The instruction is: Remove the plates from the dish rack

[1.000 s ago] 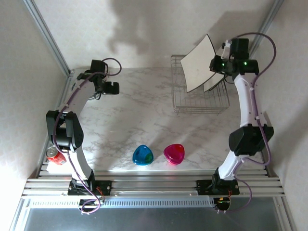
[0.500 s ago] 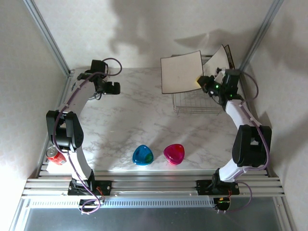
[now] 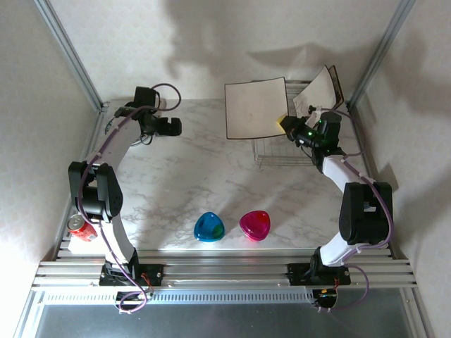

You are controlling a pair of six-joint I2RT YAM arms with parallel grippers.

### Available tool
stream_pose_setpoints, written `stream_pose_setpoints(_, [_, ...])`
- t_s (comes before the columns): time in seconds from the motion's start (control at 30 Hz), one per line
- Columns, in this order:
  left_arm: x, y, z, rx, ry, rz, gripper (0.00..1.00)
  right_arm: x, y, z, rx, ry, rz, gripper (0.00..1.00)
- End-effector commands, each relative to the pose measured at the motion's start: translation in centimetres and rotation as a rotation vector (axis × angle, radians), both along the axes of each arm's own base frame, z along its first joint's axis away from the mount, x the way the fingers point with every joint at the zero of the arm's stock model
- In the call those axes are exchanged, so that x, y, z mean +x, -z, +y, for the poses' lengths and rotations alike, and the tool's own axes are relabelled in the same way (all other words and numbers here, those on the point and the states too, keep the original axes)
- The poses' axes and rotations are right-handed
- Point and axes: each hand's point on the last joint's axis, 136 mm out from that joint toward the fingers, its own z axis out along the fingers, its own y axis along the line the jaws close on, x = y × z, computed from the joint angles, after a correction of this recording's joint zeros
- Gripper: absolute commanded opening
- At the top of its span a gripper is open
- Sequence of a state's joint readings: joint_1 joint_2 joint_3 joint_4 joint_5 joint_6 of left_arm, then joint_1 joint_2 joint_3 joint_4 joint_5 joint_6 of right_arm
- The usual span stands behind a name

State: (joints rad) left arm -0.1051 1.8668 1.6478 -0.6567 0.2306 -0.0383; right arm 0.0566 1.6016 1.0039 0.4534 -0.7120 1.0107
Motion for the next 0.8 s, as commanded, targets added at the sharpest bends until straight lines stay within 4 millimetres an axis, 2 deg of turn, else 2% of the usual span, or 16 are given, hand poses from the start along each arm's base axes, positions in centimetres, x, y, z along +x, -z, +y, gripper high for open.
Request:
stream_pose_setpoints(0.0, [0.2, -2.6, -3.8, -0.194, 0.104, -0.086, 1.00, -0.3, -6.4, 1.2, 0.036, -0.062, -0.239, 0.00])
stream_pose_setpoints(0.17, [-0.5, -5.0, -8.3, -0.471, 0.261, -0.153, 0.99, -0.1, -6.4, 2.4, 0.034, -0.089, -0.242, 0.00])
stream_pose_setpoints(0.27, [-1.0, -6.0, -9.9, -0.604, 0.321, -0.175, 0.99, -0.3, -6.3, 3.3, 0.034, -0.104, -0.242, 0.00])
stream_pose_setpoints(0.53, [-1.7, -7.5, -12.3, -0.853, 0.418, -0.196, 1.00, -0.6, -6.0, 5.1, 0.043, -0.158, -0.247, 0.00])
stream_pose_setpoints(0.77, [-1.0, -7.1, -12.8, -0.918, 0.422, -0.187, 1.00, -0.4, -6.0, 6.3, 0.062, -0.187, -0.252, 0.00])
